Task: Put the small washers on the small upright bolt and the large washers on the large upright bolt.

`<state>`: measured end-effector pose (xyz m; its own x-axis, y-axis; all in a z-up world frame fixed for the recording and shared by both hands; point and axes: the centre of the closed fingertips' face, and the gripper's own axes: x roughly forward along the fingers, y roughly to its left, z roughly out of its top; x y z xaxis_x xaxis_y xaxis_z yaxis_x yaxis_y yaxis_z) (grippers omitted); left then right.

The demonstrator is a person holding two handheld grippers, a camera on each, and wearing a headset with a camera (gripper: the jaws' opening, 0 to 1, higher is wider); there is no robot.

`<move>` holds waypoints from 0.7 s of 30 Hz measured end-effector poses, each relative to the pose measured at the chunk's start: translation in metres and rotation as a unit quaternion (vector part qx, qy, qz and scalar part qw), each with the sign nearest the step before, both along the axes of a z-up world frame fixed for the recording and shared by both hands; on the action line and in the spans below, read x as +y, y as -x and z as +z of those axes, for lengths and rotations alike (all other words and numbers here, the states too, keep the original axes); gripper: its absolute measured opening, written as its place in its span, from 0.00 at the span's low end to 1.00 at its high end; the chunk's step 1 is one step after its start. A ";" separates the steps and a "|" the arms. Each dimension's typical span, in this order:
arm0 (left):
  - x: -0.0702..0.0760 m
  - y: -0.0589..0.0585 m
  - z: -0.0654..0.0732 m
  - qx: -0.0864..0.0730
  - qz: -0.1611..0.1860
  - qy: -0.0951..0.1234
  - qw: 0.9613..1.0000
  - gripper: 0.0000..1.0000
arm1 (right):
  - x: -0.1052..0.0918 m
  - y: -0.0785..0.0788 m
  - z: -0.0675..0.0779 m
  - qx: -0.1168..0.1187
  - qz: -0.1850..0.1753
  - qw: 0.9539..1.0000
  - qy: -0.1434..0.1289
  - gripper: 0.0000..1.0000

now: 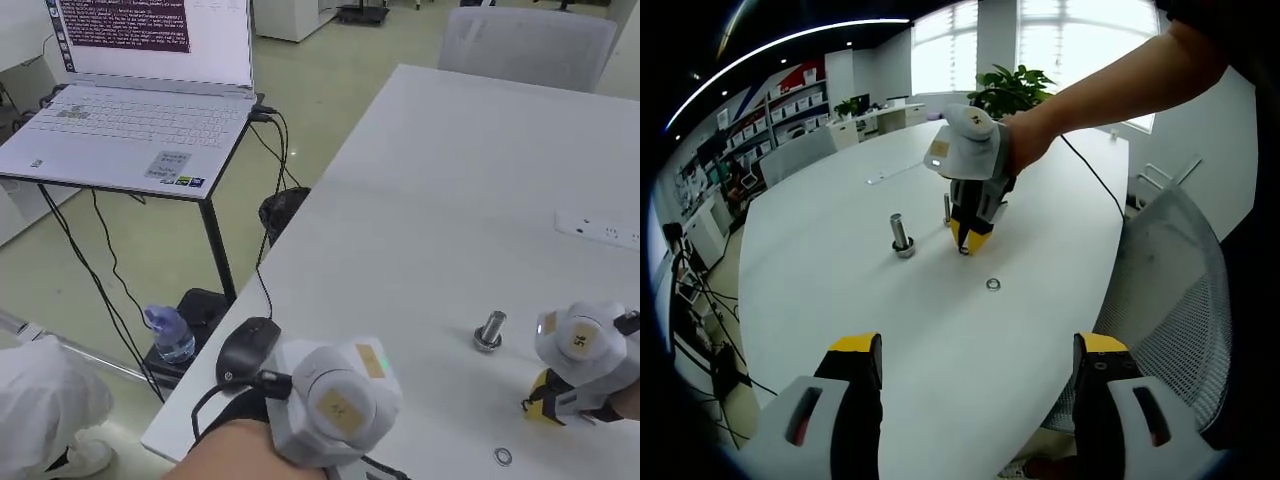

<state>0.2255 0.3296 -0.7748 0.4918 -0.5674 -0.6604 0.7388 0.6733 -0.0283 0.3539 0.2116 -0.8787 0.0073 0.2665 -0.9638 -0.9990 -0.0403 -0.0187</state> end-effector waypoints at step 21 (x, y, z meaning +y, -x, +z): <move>-0.002 -0.007 -0.001 -0.006 -0.003 -0.010 1.000 0.81 | -0.036 -0.003 0.030 -0.006 -0.042 0.999 -0.011 0.13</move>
<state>0.2330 0.3273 -0.7763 0.4957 -0.5570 -0.6664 0.7434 0.6688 -0.0061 0.3567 0.1758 -0.8487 0.0412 0.2854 -0.9575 -0.9986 0.0441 -0.0299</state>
